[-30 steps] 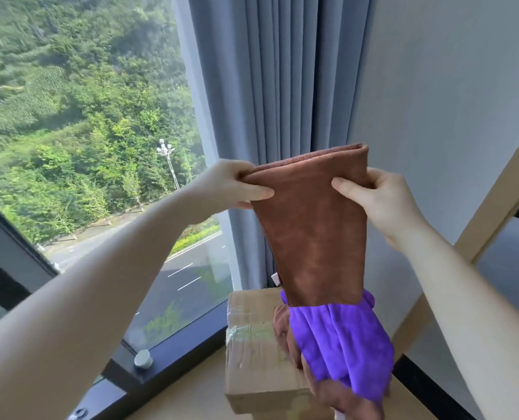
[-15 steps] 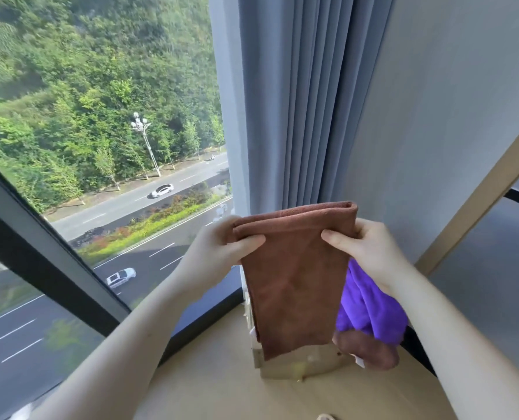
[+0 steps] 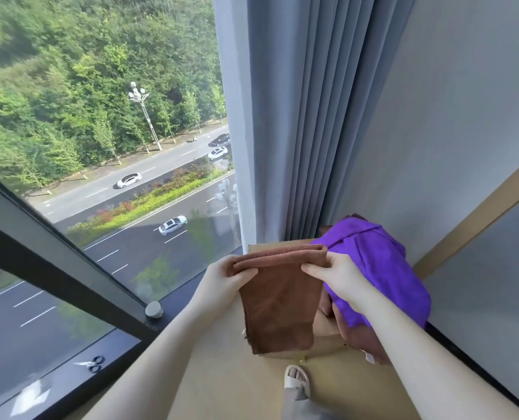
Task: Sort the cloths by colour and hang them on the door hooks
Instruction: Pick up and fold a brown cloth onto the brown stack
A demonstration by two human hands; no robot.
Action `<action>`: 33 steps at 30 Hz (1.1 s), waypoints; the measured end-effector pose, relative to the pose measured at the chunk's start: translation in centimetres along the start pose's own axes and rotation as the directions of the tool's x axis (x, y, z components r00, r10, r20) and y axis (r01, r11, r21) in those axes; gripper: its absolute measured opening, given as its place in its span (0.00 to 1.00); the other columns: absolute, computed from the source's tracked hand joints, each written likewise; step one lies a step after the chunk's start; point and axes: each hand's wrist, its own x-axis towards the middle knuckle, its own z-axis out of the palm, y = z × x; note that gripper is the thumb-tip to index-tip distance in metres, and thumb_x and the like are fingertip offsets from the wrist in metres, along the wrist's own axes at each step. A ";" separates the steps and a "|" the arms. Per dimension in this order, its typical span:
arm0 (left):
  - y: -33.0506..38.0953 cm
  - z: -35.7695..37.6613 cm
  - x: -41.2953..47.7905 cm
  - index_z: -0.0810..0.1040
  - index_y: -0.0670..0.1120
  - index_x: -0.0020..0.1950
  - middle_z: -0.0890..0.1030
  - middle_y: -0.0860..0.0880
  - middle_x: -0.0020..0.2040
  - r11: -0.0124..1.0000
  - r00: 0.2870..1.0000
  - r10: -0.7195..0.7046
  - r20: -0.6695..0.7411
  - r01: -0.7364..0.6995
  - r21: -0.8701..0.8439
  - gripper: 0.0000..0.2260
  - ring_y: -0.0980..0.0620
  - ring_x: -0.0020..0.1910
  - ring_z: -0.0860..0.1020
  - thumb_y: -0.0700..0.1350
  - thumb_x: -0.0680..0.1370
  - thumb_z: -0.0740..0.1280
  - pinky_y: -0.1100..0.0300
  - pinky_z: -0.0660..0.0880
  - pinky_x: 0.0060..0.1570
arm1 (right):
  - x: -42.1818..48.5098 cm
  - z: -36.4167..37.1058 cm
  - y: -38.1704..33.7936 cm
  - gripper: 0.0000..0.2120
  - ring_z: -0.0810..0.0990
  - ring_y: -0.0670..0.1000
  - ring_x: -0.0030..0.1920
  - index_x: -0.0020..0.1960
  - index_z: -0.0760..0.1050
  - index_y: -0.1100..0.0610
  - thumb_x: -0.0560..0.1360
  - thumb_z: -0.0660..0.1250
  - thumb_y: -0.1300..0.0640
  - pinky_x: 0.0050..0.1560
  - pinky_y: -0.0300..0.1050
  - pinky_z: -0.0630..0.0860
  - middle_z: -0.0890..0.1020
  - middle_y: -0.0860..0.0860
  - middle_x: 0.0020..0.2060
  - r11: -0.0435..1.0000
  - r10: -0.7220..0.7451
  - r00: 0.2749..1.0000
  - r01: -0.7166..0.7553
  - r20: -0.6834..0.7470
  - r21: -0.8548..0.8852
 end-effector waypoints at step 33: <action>-11.8 5.8 28.1 0.71 0.49 0.67 0.74 0.49 0.60 0.852 0.912 -0.309 -0.270 0.391 0.349 0.15 0.46 0.60 0.76 0.45 0.80 0.65 0.48 0.75 0.60 | 29.7 2.5 7.6 0.17 0.78 0.63 0.62 0.68 0.68 0.57 0.82 0.66 0.55 0.54 0.54 0.76 0.75 0.59 0.62 0.543 0.117 0.981 -0.192 -0.152 -0.817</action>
